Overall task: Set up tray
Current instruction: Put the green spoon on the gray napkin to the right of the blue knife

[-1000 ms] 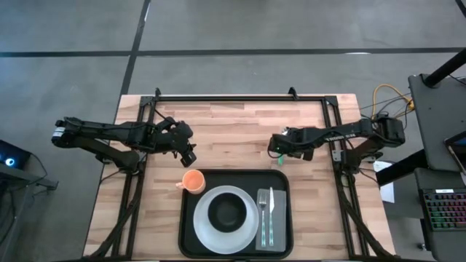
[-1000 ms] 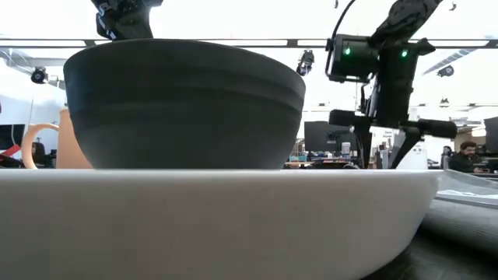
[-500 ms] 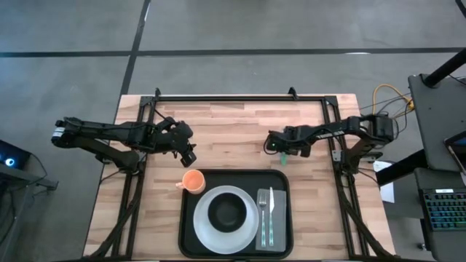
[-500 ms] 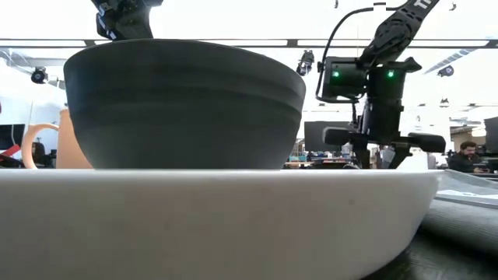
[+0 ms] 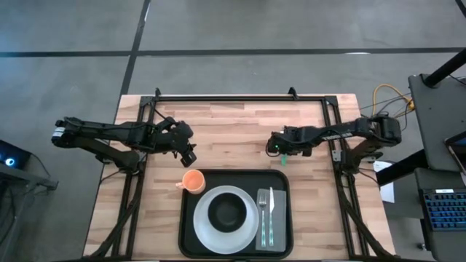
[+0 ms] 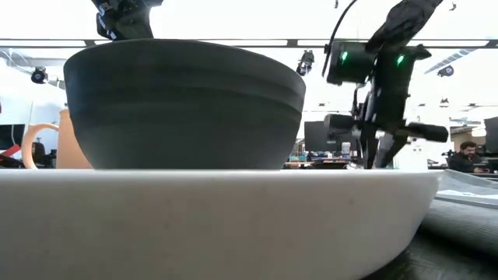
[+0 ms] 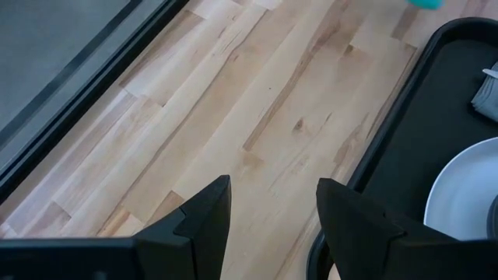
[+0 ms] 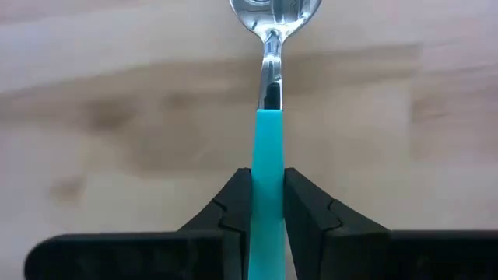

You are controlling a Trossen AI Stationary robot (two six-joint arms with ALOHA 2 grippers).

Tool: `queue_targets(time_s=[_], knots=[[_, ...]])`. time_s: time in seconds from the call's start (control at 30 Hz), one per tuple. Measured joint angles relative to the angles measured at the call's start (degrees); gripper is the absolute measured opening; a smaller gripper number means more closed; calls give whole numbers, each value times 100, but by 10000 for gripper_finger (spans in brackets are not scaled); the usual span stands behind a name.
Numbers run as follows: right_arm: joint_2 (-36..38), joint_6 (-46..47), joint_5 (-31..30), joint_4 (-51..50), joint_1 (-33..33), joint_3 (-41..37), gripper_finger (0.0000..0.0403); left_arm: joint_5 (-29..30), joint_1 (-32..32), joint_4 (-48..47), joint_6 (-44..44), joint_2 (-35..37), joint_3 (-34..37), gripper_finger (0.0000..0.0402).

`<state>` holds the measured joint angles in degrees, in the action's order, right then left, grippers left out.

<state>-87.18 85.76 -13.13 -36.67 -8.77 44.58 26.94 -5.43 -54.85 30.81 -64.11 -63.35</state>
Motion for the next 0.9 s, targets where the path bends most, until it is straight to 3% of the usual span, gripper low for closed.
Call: queue_targets(time_s=[0.17, 0.4, 0.6, 0.9], knots=[[687, 592, 47, -19, 983, 62, 41, 0, 0, -2, 115, 0, 0, 171], [1021, 2946, -480, -23, 3143, 242, 41, -1, 0, 0, 142, 1, 0, 171], [0, 4455, -635, -33, 4487, 837, 41, 0, 0, 0, 136, 1, 0, 171], [-1833, 4736, -296, -45, 4860, 2335, 53, 0, 0, 2, 127, 1, 0, 171]])
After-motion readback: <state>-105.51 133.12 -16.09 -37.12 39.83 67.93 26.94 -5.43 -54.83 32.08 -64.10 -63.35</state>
